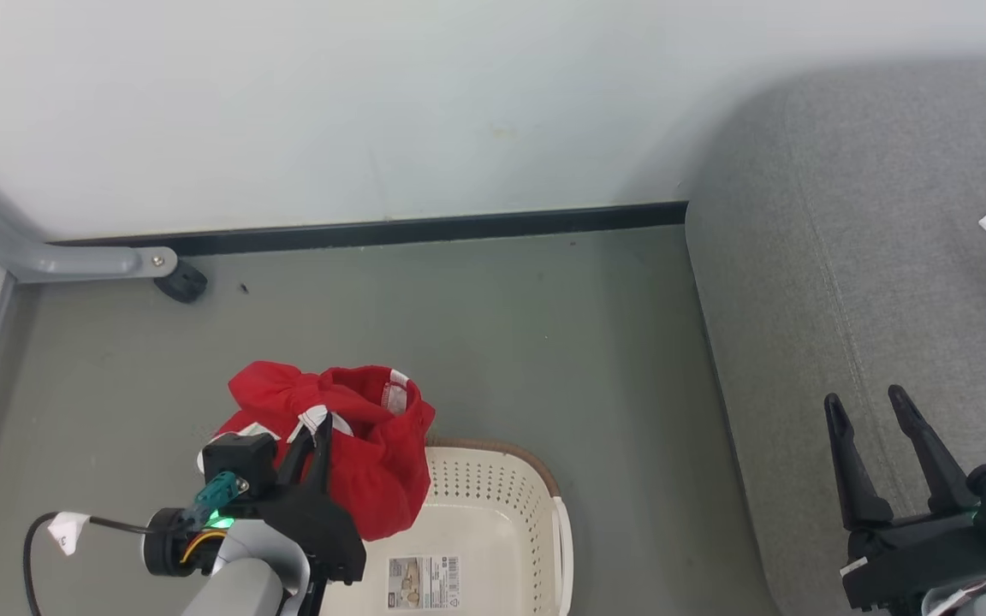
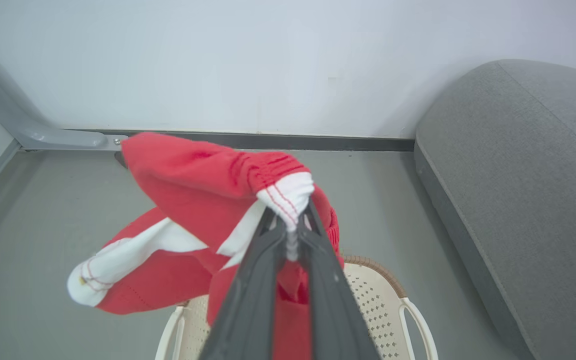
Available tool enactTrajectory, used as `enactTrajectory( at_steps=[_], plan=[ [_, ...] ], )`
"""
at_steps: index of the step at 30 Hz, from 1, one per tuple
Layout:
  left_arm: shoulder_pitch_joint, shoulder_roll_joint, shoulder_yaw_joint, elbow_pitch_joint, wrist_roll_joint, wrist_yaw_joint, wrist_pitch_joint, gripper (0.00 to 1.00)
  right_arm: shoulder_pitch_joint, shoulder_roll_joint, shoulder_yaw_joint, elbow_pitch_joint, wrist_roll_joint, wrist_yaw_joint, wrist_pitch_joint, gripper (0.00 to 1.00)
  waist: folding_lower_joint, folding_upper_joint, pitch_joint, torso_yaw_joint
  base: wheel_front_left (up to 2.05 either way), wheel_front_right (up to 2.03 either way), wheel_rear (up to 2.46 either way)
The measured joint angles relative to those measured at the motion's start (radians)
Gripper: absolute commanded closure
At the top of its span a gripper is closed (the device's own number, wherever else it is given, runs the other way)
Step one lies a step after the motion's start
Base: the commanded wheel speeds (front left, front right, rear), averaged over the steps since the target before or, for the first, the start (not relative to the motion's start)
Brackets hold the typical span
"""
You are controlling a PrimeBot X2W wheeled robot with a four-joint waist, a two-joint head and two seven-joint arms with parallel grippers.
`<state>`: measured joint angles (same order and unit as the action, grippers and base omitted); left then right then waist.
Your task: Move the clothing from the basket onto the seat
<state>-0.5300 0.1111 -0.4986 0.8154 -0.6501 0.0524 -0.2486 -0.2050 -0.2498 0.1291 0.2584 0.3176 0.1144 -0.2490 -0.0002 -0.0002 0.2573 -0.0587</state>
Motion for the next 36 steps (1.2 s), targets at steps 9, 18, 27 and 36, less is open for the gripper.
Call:
enactTrajectory(
  at_steps=[9,18,27,36],
  plan=[
    [0.072,0.03,0.025,-0.208,0.052,0.002,0.0,1.0,0.058,0.0,0.0,-0.01,0.001,0.0,0.0,0.0,0.0,0.0001,-0.093,0.009,0.0,0.0,0.0],
    [0.149,0.049,0.037,-0.427,0.092,0.009,-0.001,1.0,0.105,0.001,0.003,-0.035,0.001,0.0,0.0,0.0,0.0001,0.0001,-0.157,0.01,0.0,0.0,0.0],
    [0.217,0.058,-0.007,-0.616,0.109,-0.01,-0.001,1.0,0.148,0.007,0.012,-0.067,0.001,-0.002,0.0,0.0,0.0002,0.0001,-0.191,0.005,0.0,0.0,0.0],
    [0.234,0.061,-0.073,-0.769,0.128,-0.028,0.001,1.0,0.181,0.009,0.013,-0.094,0.001,-0.01,0.002,0.0,0.0002,0.0002,-0.205,-0.005,0.0,0.0,0.0]
  ],
)
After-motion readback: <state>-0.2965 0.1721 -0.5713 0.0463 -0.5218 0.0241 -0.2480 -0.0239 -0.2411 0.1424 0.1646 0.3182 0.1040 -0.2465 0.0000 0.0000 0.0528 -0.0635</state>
